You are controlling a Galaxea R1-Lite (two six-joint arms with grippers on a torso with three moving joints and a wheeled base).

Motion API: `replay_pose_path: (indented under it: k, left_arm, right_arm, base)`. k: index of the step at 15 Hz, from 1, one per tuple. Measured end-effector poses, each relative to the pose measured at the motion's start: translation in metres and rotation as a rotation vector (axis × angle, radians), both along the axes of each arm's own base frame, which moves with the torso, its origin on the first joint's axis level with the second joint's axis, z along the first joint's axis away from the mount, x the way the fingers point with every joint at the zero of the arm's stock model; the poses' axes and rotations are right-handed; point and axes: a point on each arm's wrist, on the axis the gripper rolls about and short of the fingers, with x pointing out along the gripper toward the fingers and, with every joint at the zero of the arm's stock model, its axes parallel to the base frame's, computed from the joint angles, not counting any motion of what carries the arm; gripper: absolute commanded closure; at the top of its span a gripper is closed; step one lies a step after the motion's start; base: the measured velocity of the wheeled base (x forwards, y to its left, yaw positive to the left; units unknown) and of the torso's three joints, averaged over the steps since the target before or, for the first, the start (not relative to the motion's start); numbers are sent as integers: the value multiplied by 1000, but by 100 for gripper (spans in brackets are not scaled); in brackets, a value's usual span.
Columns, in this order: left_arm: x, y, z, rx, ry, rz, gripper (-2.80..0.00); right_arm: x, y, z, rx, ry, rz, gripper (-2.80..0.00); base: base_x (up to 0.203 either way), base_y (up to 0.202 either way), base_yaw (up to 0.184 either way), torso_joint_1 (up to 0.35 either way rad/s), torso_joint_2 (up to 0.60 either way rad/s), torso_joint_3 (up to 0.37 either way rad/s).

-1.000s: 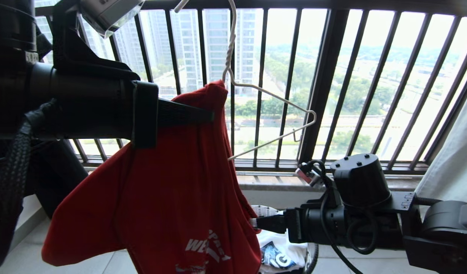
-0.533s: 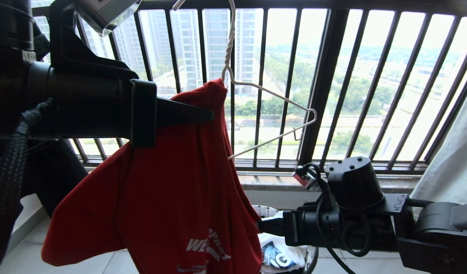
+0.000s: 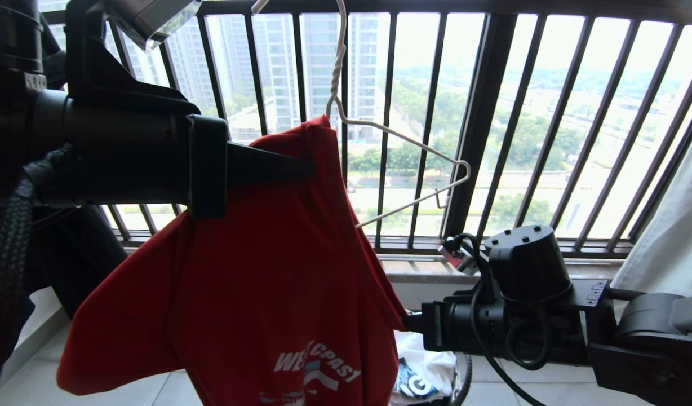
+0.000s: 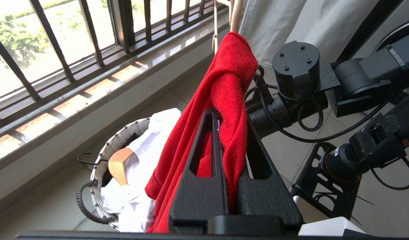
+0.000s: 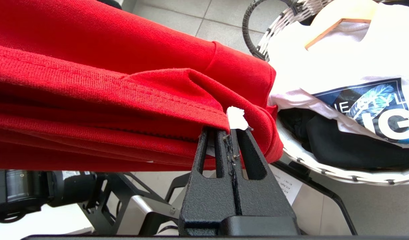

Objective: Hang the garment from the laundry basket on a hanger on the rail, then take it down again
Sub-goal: Hang the clothes on the clothes rack

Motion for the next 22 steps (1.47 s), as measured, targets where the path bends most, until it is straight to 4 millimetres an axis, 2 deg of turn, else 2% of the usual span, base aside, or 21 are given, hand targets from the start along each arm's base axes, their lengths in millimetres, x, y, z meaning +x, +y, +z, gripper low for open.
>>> replay_pose_path:
  k: [3, 11, 14, 22]
  left_arm:
    - [0, 0, -1, -8, -6, -2, 0]
    - [-6, -9, -10, 7, 17, -55, 0]
    - [-8, -13, -21, 34, 40, -75, 0]
    - [-15, -16, -24, 24, 20, -110, 0]
  right_arm:
    - [10, -11, 4, 3, -16, -57, 0]
    - [39, -62, 31, -50, -75, -210, 0]
    - [44, -75, 38, -79, -59, -242, 0]
    - [54, -101, 55, -123, -25, -313, 0]
  base:
    - [0, 0, 0, 0, 0, 0]
    - [0, 0, 0, 0, 0, 0]
    - [0, 0, 0, 0, 0, 0]
    - [0, 0, 0, 0, 0, 0]
